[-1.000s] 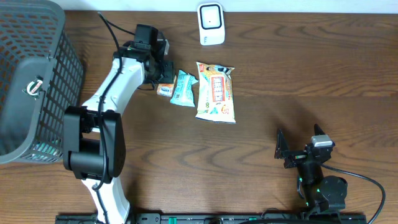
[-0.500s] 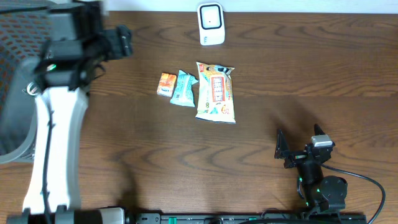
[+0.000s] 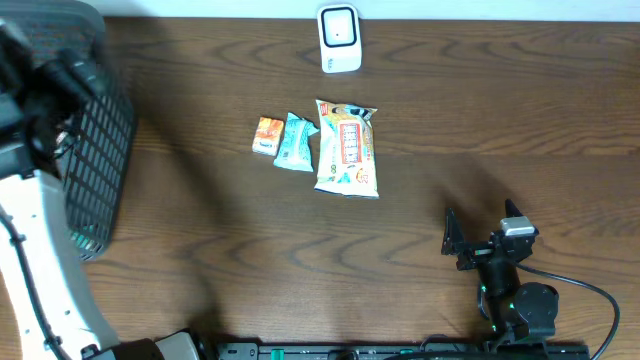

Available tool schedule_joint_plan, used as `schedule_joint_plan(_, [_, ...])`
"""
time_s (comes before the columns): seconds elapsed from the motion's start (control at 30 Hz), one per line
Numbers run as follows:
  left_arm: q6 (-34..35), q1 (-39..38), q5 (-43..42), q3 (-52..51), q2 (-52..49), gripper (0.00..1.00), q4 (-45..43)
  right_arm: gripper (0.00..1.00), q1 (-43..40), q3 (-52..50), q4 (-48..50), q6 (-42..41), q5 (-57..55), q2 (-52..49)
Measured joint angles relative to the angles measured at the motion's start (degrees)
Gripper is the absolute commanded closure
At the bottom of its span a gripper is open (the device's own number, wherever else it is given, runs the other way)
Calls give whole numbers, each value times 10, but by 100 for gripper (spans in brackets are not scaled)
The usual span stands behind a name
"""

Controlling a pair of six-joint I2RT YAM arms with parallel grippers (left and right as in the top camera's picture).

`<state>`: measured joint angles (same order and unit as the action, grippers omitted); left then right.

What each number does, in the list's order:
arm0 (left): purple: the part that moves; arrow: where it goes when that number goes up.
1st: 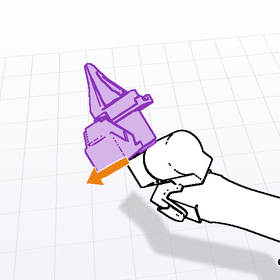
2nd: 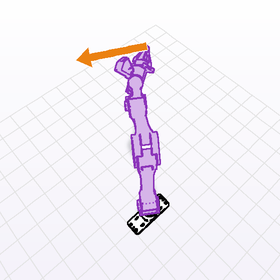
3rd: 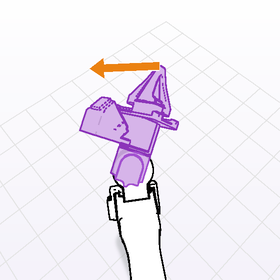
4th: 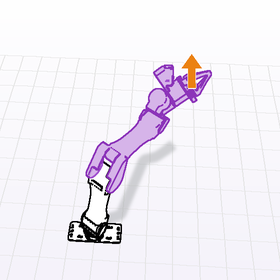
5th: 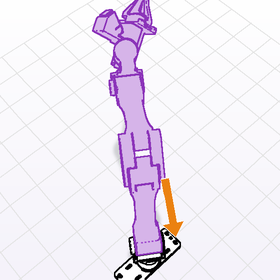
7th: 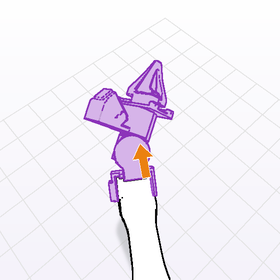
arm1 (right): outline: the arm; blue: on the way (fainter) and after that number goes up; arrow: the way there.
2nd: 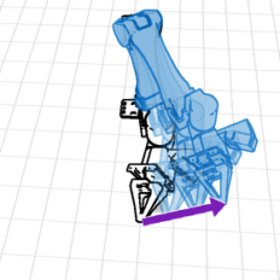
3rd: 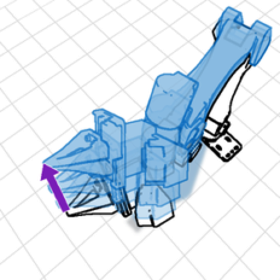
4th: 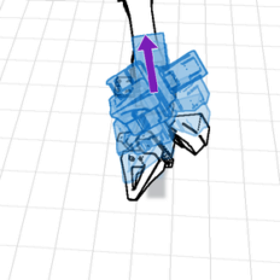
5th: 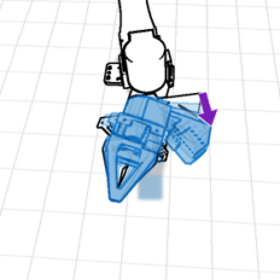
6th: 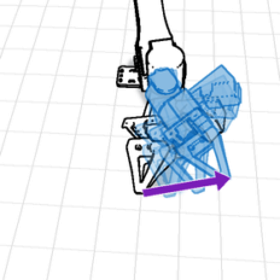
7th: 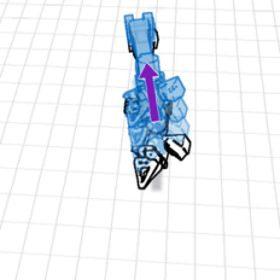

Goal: Scan the item barcode
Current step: 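Open the left gripper and move it back into the basket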

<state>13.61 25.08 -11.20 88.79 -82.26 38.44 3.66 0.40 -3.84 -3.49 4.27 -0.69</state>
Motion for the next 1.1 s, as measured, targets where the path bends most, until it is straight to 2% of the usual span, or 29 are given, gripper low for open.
schedule_joint_plan(0.07, [13,25,3,0,-1,1,14,1,0,0,0,0,0,0])
schedule_joint_plan(0.47, [155,127,53,0,-85,0,93,1,0,0,0,0,0,0])
schedule_joint_plan(0.8, [193,134,52,0,-138,0,139,1,0,0,0,0,0,0])
schedule_joint_plan(1.1, [252,134,89,-1,-177,0,156,1,0,0,0,0,0,0])
